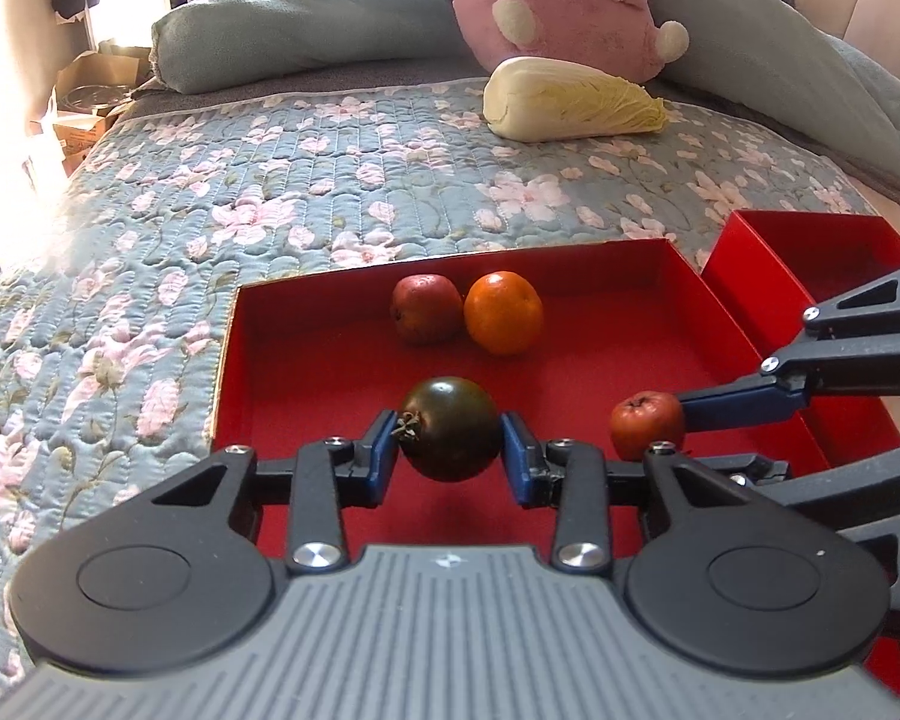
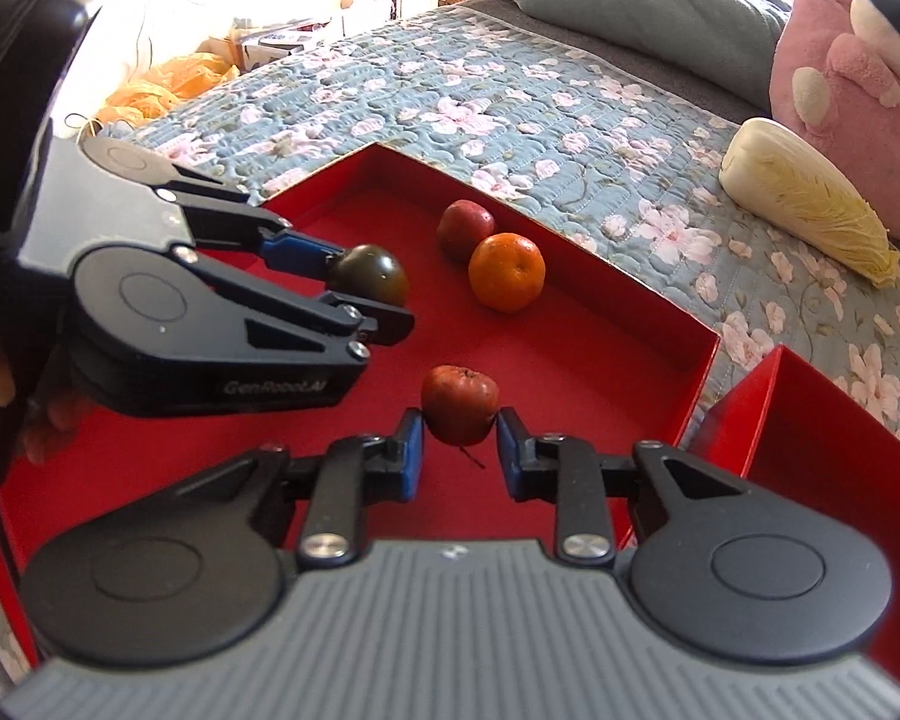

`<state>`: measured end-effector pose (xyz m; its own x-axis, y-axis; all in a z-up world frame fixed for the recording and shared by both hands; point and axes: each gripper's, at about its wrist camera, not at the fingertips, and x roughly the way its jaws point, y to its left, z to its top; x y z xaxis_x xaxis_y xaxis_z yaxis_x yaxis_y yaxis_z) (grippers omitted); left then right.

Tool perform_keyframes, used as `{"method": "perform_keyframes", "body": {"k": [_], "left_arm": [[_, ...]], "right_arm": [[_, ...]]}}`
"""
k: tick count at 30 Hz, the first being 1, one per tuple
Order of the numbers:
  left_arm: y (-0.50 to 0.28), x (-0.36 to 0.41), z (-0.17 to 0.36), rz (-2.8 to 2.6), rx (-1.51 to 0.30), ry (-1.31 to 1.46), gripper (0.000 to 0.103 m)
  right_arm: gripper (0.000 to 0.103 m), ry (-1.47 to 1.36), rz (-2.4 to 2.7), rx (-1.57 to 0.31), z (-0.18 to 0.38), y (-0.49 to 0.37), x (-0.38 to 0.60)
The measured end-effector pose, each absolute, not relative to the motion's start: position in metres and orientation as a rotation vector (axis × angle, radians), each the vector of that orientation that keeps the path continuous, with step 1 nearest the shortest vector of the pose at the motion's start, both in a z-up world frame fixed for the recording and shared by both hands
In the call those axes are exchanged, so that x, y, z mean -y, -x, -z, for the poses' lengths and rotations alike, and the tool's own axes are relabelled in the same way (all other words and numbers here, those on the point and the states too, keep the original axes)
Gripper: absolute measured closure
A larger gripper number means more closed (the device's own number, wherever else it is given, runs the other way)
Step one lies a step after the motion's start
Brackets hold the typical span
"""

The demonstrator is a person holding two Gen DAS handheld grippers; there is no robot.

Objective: Organize fruits
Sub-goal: 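Grasp the dark purple tomato with the left gripper while the right grasps a red tomato, then carry both tomatoes over the blue plate and lower them onto it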

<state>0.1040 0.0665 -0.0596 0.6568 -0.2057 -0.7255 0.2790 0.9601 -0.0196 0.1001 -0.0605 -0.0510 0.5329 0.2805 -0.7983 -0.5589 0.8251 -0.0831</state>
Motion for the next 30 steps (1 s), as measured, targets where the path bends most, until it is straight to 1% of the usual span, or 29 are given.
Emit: {"method": "perform_keyframes", "body": {"k": [18,24,30], "left_arm": [[-0.015,-0.058,0.005,0.276,-0.746,-0.101,0.060],[0.015,-0.043,-0.016,0.286,-0.708,-0.100,0.060],[0.036,-0.022,-0.025,0.307,-0.700,-0.137,0.060]], "right_arm": [[0.073,0.286,-0.470,-0.794,-0.006,-0.023,0.079],[0.073,0.220,-0.421,-0.758,-0.027,0.003,0.101],[0.073,0.200,-0.393,-0.736,-0.037,0.028,0.120]]}}
